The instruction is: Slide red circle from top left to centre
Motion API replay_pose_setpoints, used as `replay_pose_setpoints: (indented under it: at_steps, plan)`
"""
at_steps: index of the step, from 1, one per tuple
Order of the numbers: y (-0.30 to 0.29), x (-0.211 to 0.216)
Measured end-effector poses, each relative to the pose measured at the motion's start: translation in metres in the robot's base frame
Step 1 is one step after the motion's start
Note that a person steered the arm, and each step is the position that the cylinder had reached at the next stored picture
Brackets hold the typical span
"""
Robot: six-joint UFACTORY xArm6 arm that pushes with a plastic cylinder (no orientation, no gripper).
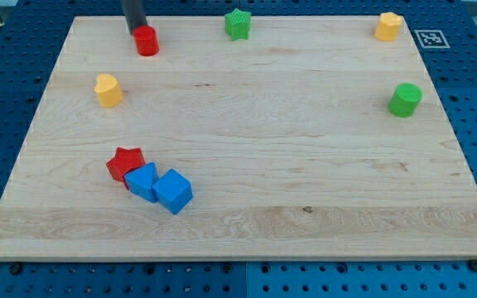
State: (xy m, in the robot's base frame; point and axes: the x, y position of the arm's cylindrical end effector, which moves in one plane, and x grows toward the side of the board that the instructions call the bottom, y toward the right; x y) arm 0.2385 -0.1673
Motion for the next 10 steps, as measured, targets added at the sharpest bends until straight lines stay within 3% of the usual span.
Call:
replay_pose_setpoints:
  at_steps: [7,10]
  plan:
    - [0.086,0.119]
    - [0.071,0.105]
